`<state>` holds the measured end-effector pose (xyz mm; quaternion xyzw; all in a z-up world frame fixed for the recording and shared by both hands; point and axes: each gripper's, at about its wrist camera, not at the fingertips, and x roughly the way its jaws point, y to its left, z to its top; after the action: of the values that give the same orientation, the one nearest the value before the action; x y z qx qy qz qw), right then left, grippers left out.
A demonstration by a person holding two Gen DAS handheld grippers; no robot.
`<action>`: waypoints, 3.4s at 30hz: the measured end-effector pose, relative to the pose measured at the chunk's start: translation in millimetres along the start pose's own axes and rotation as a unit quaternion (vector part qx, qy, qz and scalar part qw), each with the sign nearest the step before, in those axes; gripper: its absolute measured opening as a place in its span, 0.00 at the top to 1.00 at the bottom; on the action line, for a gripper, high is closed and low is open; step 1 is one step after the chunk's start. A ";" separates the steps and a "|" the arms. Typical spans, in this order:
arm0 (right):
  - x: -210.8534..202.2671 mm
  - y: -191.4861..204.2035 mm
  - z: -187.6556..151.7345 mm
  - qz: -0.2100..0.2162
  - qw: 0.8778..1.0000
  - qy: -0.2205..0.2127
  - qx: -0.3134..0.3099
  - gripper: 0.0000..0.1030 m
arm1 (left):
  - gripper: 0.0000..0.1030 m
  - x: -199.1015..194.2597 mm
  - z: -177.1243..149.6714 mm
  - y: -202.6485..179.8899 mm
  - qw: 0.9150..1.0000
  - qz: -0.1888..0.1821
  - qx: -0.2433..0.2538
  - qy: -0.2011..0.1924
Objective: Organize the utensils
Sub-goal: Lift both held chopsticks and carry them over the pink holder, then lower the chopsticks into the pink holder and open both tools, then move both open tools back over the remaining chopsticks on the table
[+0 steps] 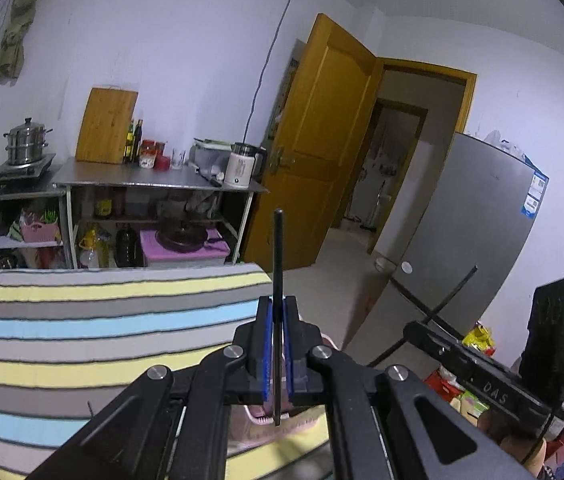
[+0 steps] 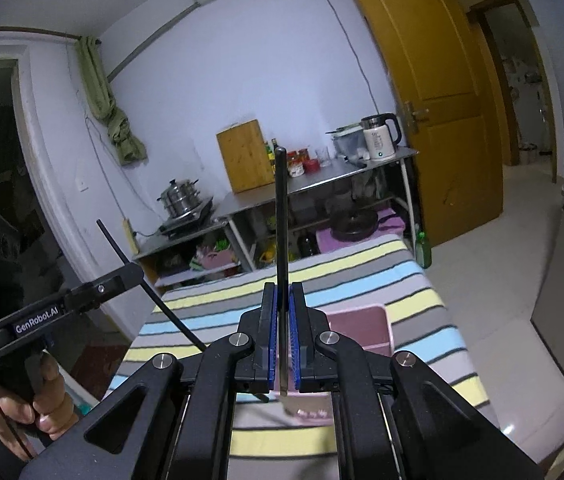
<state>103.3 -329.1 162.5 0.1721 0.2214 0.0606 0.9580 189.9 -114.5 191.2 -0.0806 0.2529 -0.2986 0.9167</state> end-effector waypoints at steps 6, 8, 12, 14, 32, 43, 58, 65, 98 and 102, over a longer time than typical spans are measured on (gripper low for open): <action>19.7 -8.8 -0.9 -0.011 1.000 0.007 0.003 0.95 | 0.96 27.9 -2.5 -1.9 1.000 0.004 -0.003 0.006; 29.0 -10.4 -4.5 -0.018 1.000 0.014 0.001 0.95 | 0.96 37.1 -8.7 -0.1 1.000 0.004 -0.006 0.012; 46.3 -13.9 -11.7 -0.023 0.999 0.034 -0.001 0.95 | 0.96 56.4 -21.0 8.2 0.999 0.009 -0.013 0.030; 53.3 -12.8 -16.0 -0.028 0.999 0.041 -0.005 0.95 | 0.95 64.7 -26.5 13.3 0.999 0.014 -0.016 0.037; 81.1 -12.6 -34.4 -0.061 0.994 0.077 -0.039 0.91 | 0.95 97.1 -64.3 42.5 0.996 0.013 -0.041 0.084; 64.1 -10.6 -29.2 -0.060 0.996 0.062 -0.038 0.87 | 0.95 64.9 -60.1 42.2 0.997 0.012 -0.039 0.062; 16.6 3.8 -45.4 -0.022 0.998 0.037 -0.037 0.86 | 0.95 -6.3 -82.9 50.7 0.999 0.036 -0.017 0.035; 8.6 12.2 -59.6 -0.012 0.998 0.041 -0.043 0.86 | 0.95 -27.1 -117.6 84.7 0.995 0.068 -0.041 0.053; 99.7 57.6 -188.0 0.063 0.970 0.228 -0.060 0.87 | 0.69 31.1 -234.5 178.8 0.961 0.184 -0.119 0.169; 101.8 59.9 -187.9 0.063 0.970 0.229 -0.060 0.86 | 0.68 33.9 -234.8 174.6 0.960 0.201 -0.097 0.168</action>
<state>108.4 -196.7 -15.5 0.1092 0.4196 0.1715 0.8847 181.8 7.5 -76.8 -0.0655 0.4420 -0.0912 0.8900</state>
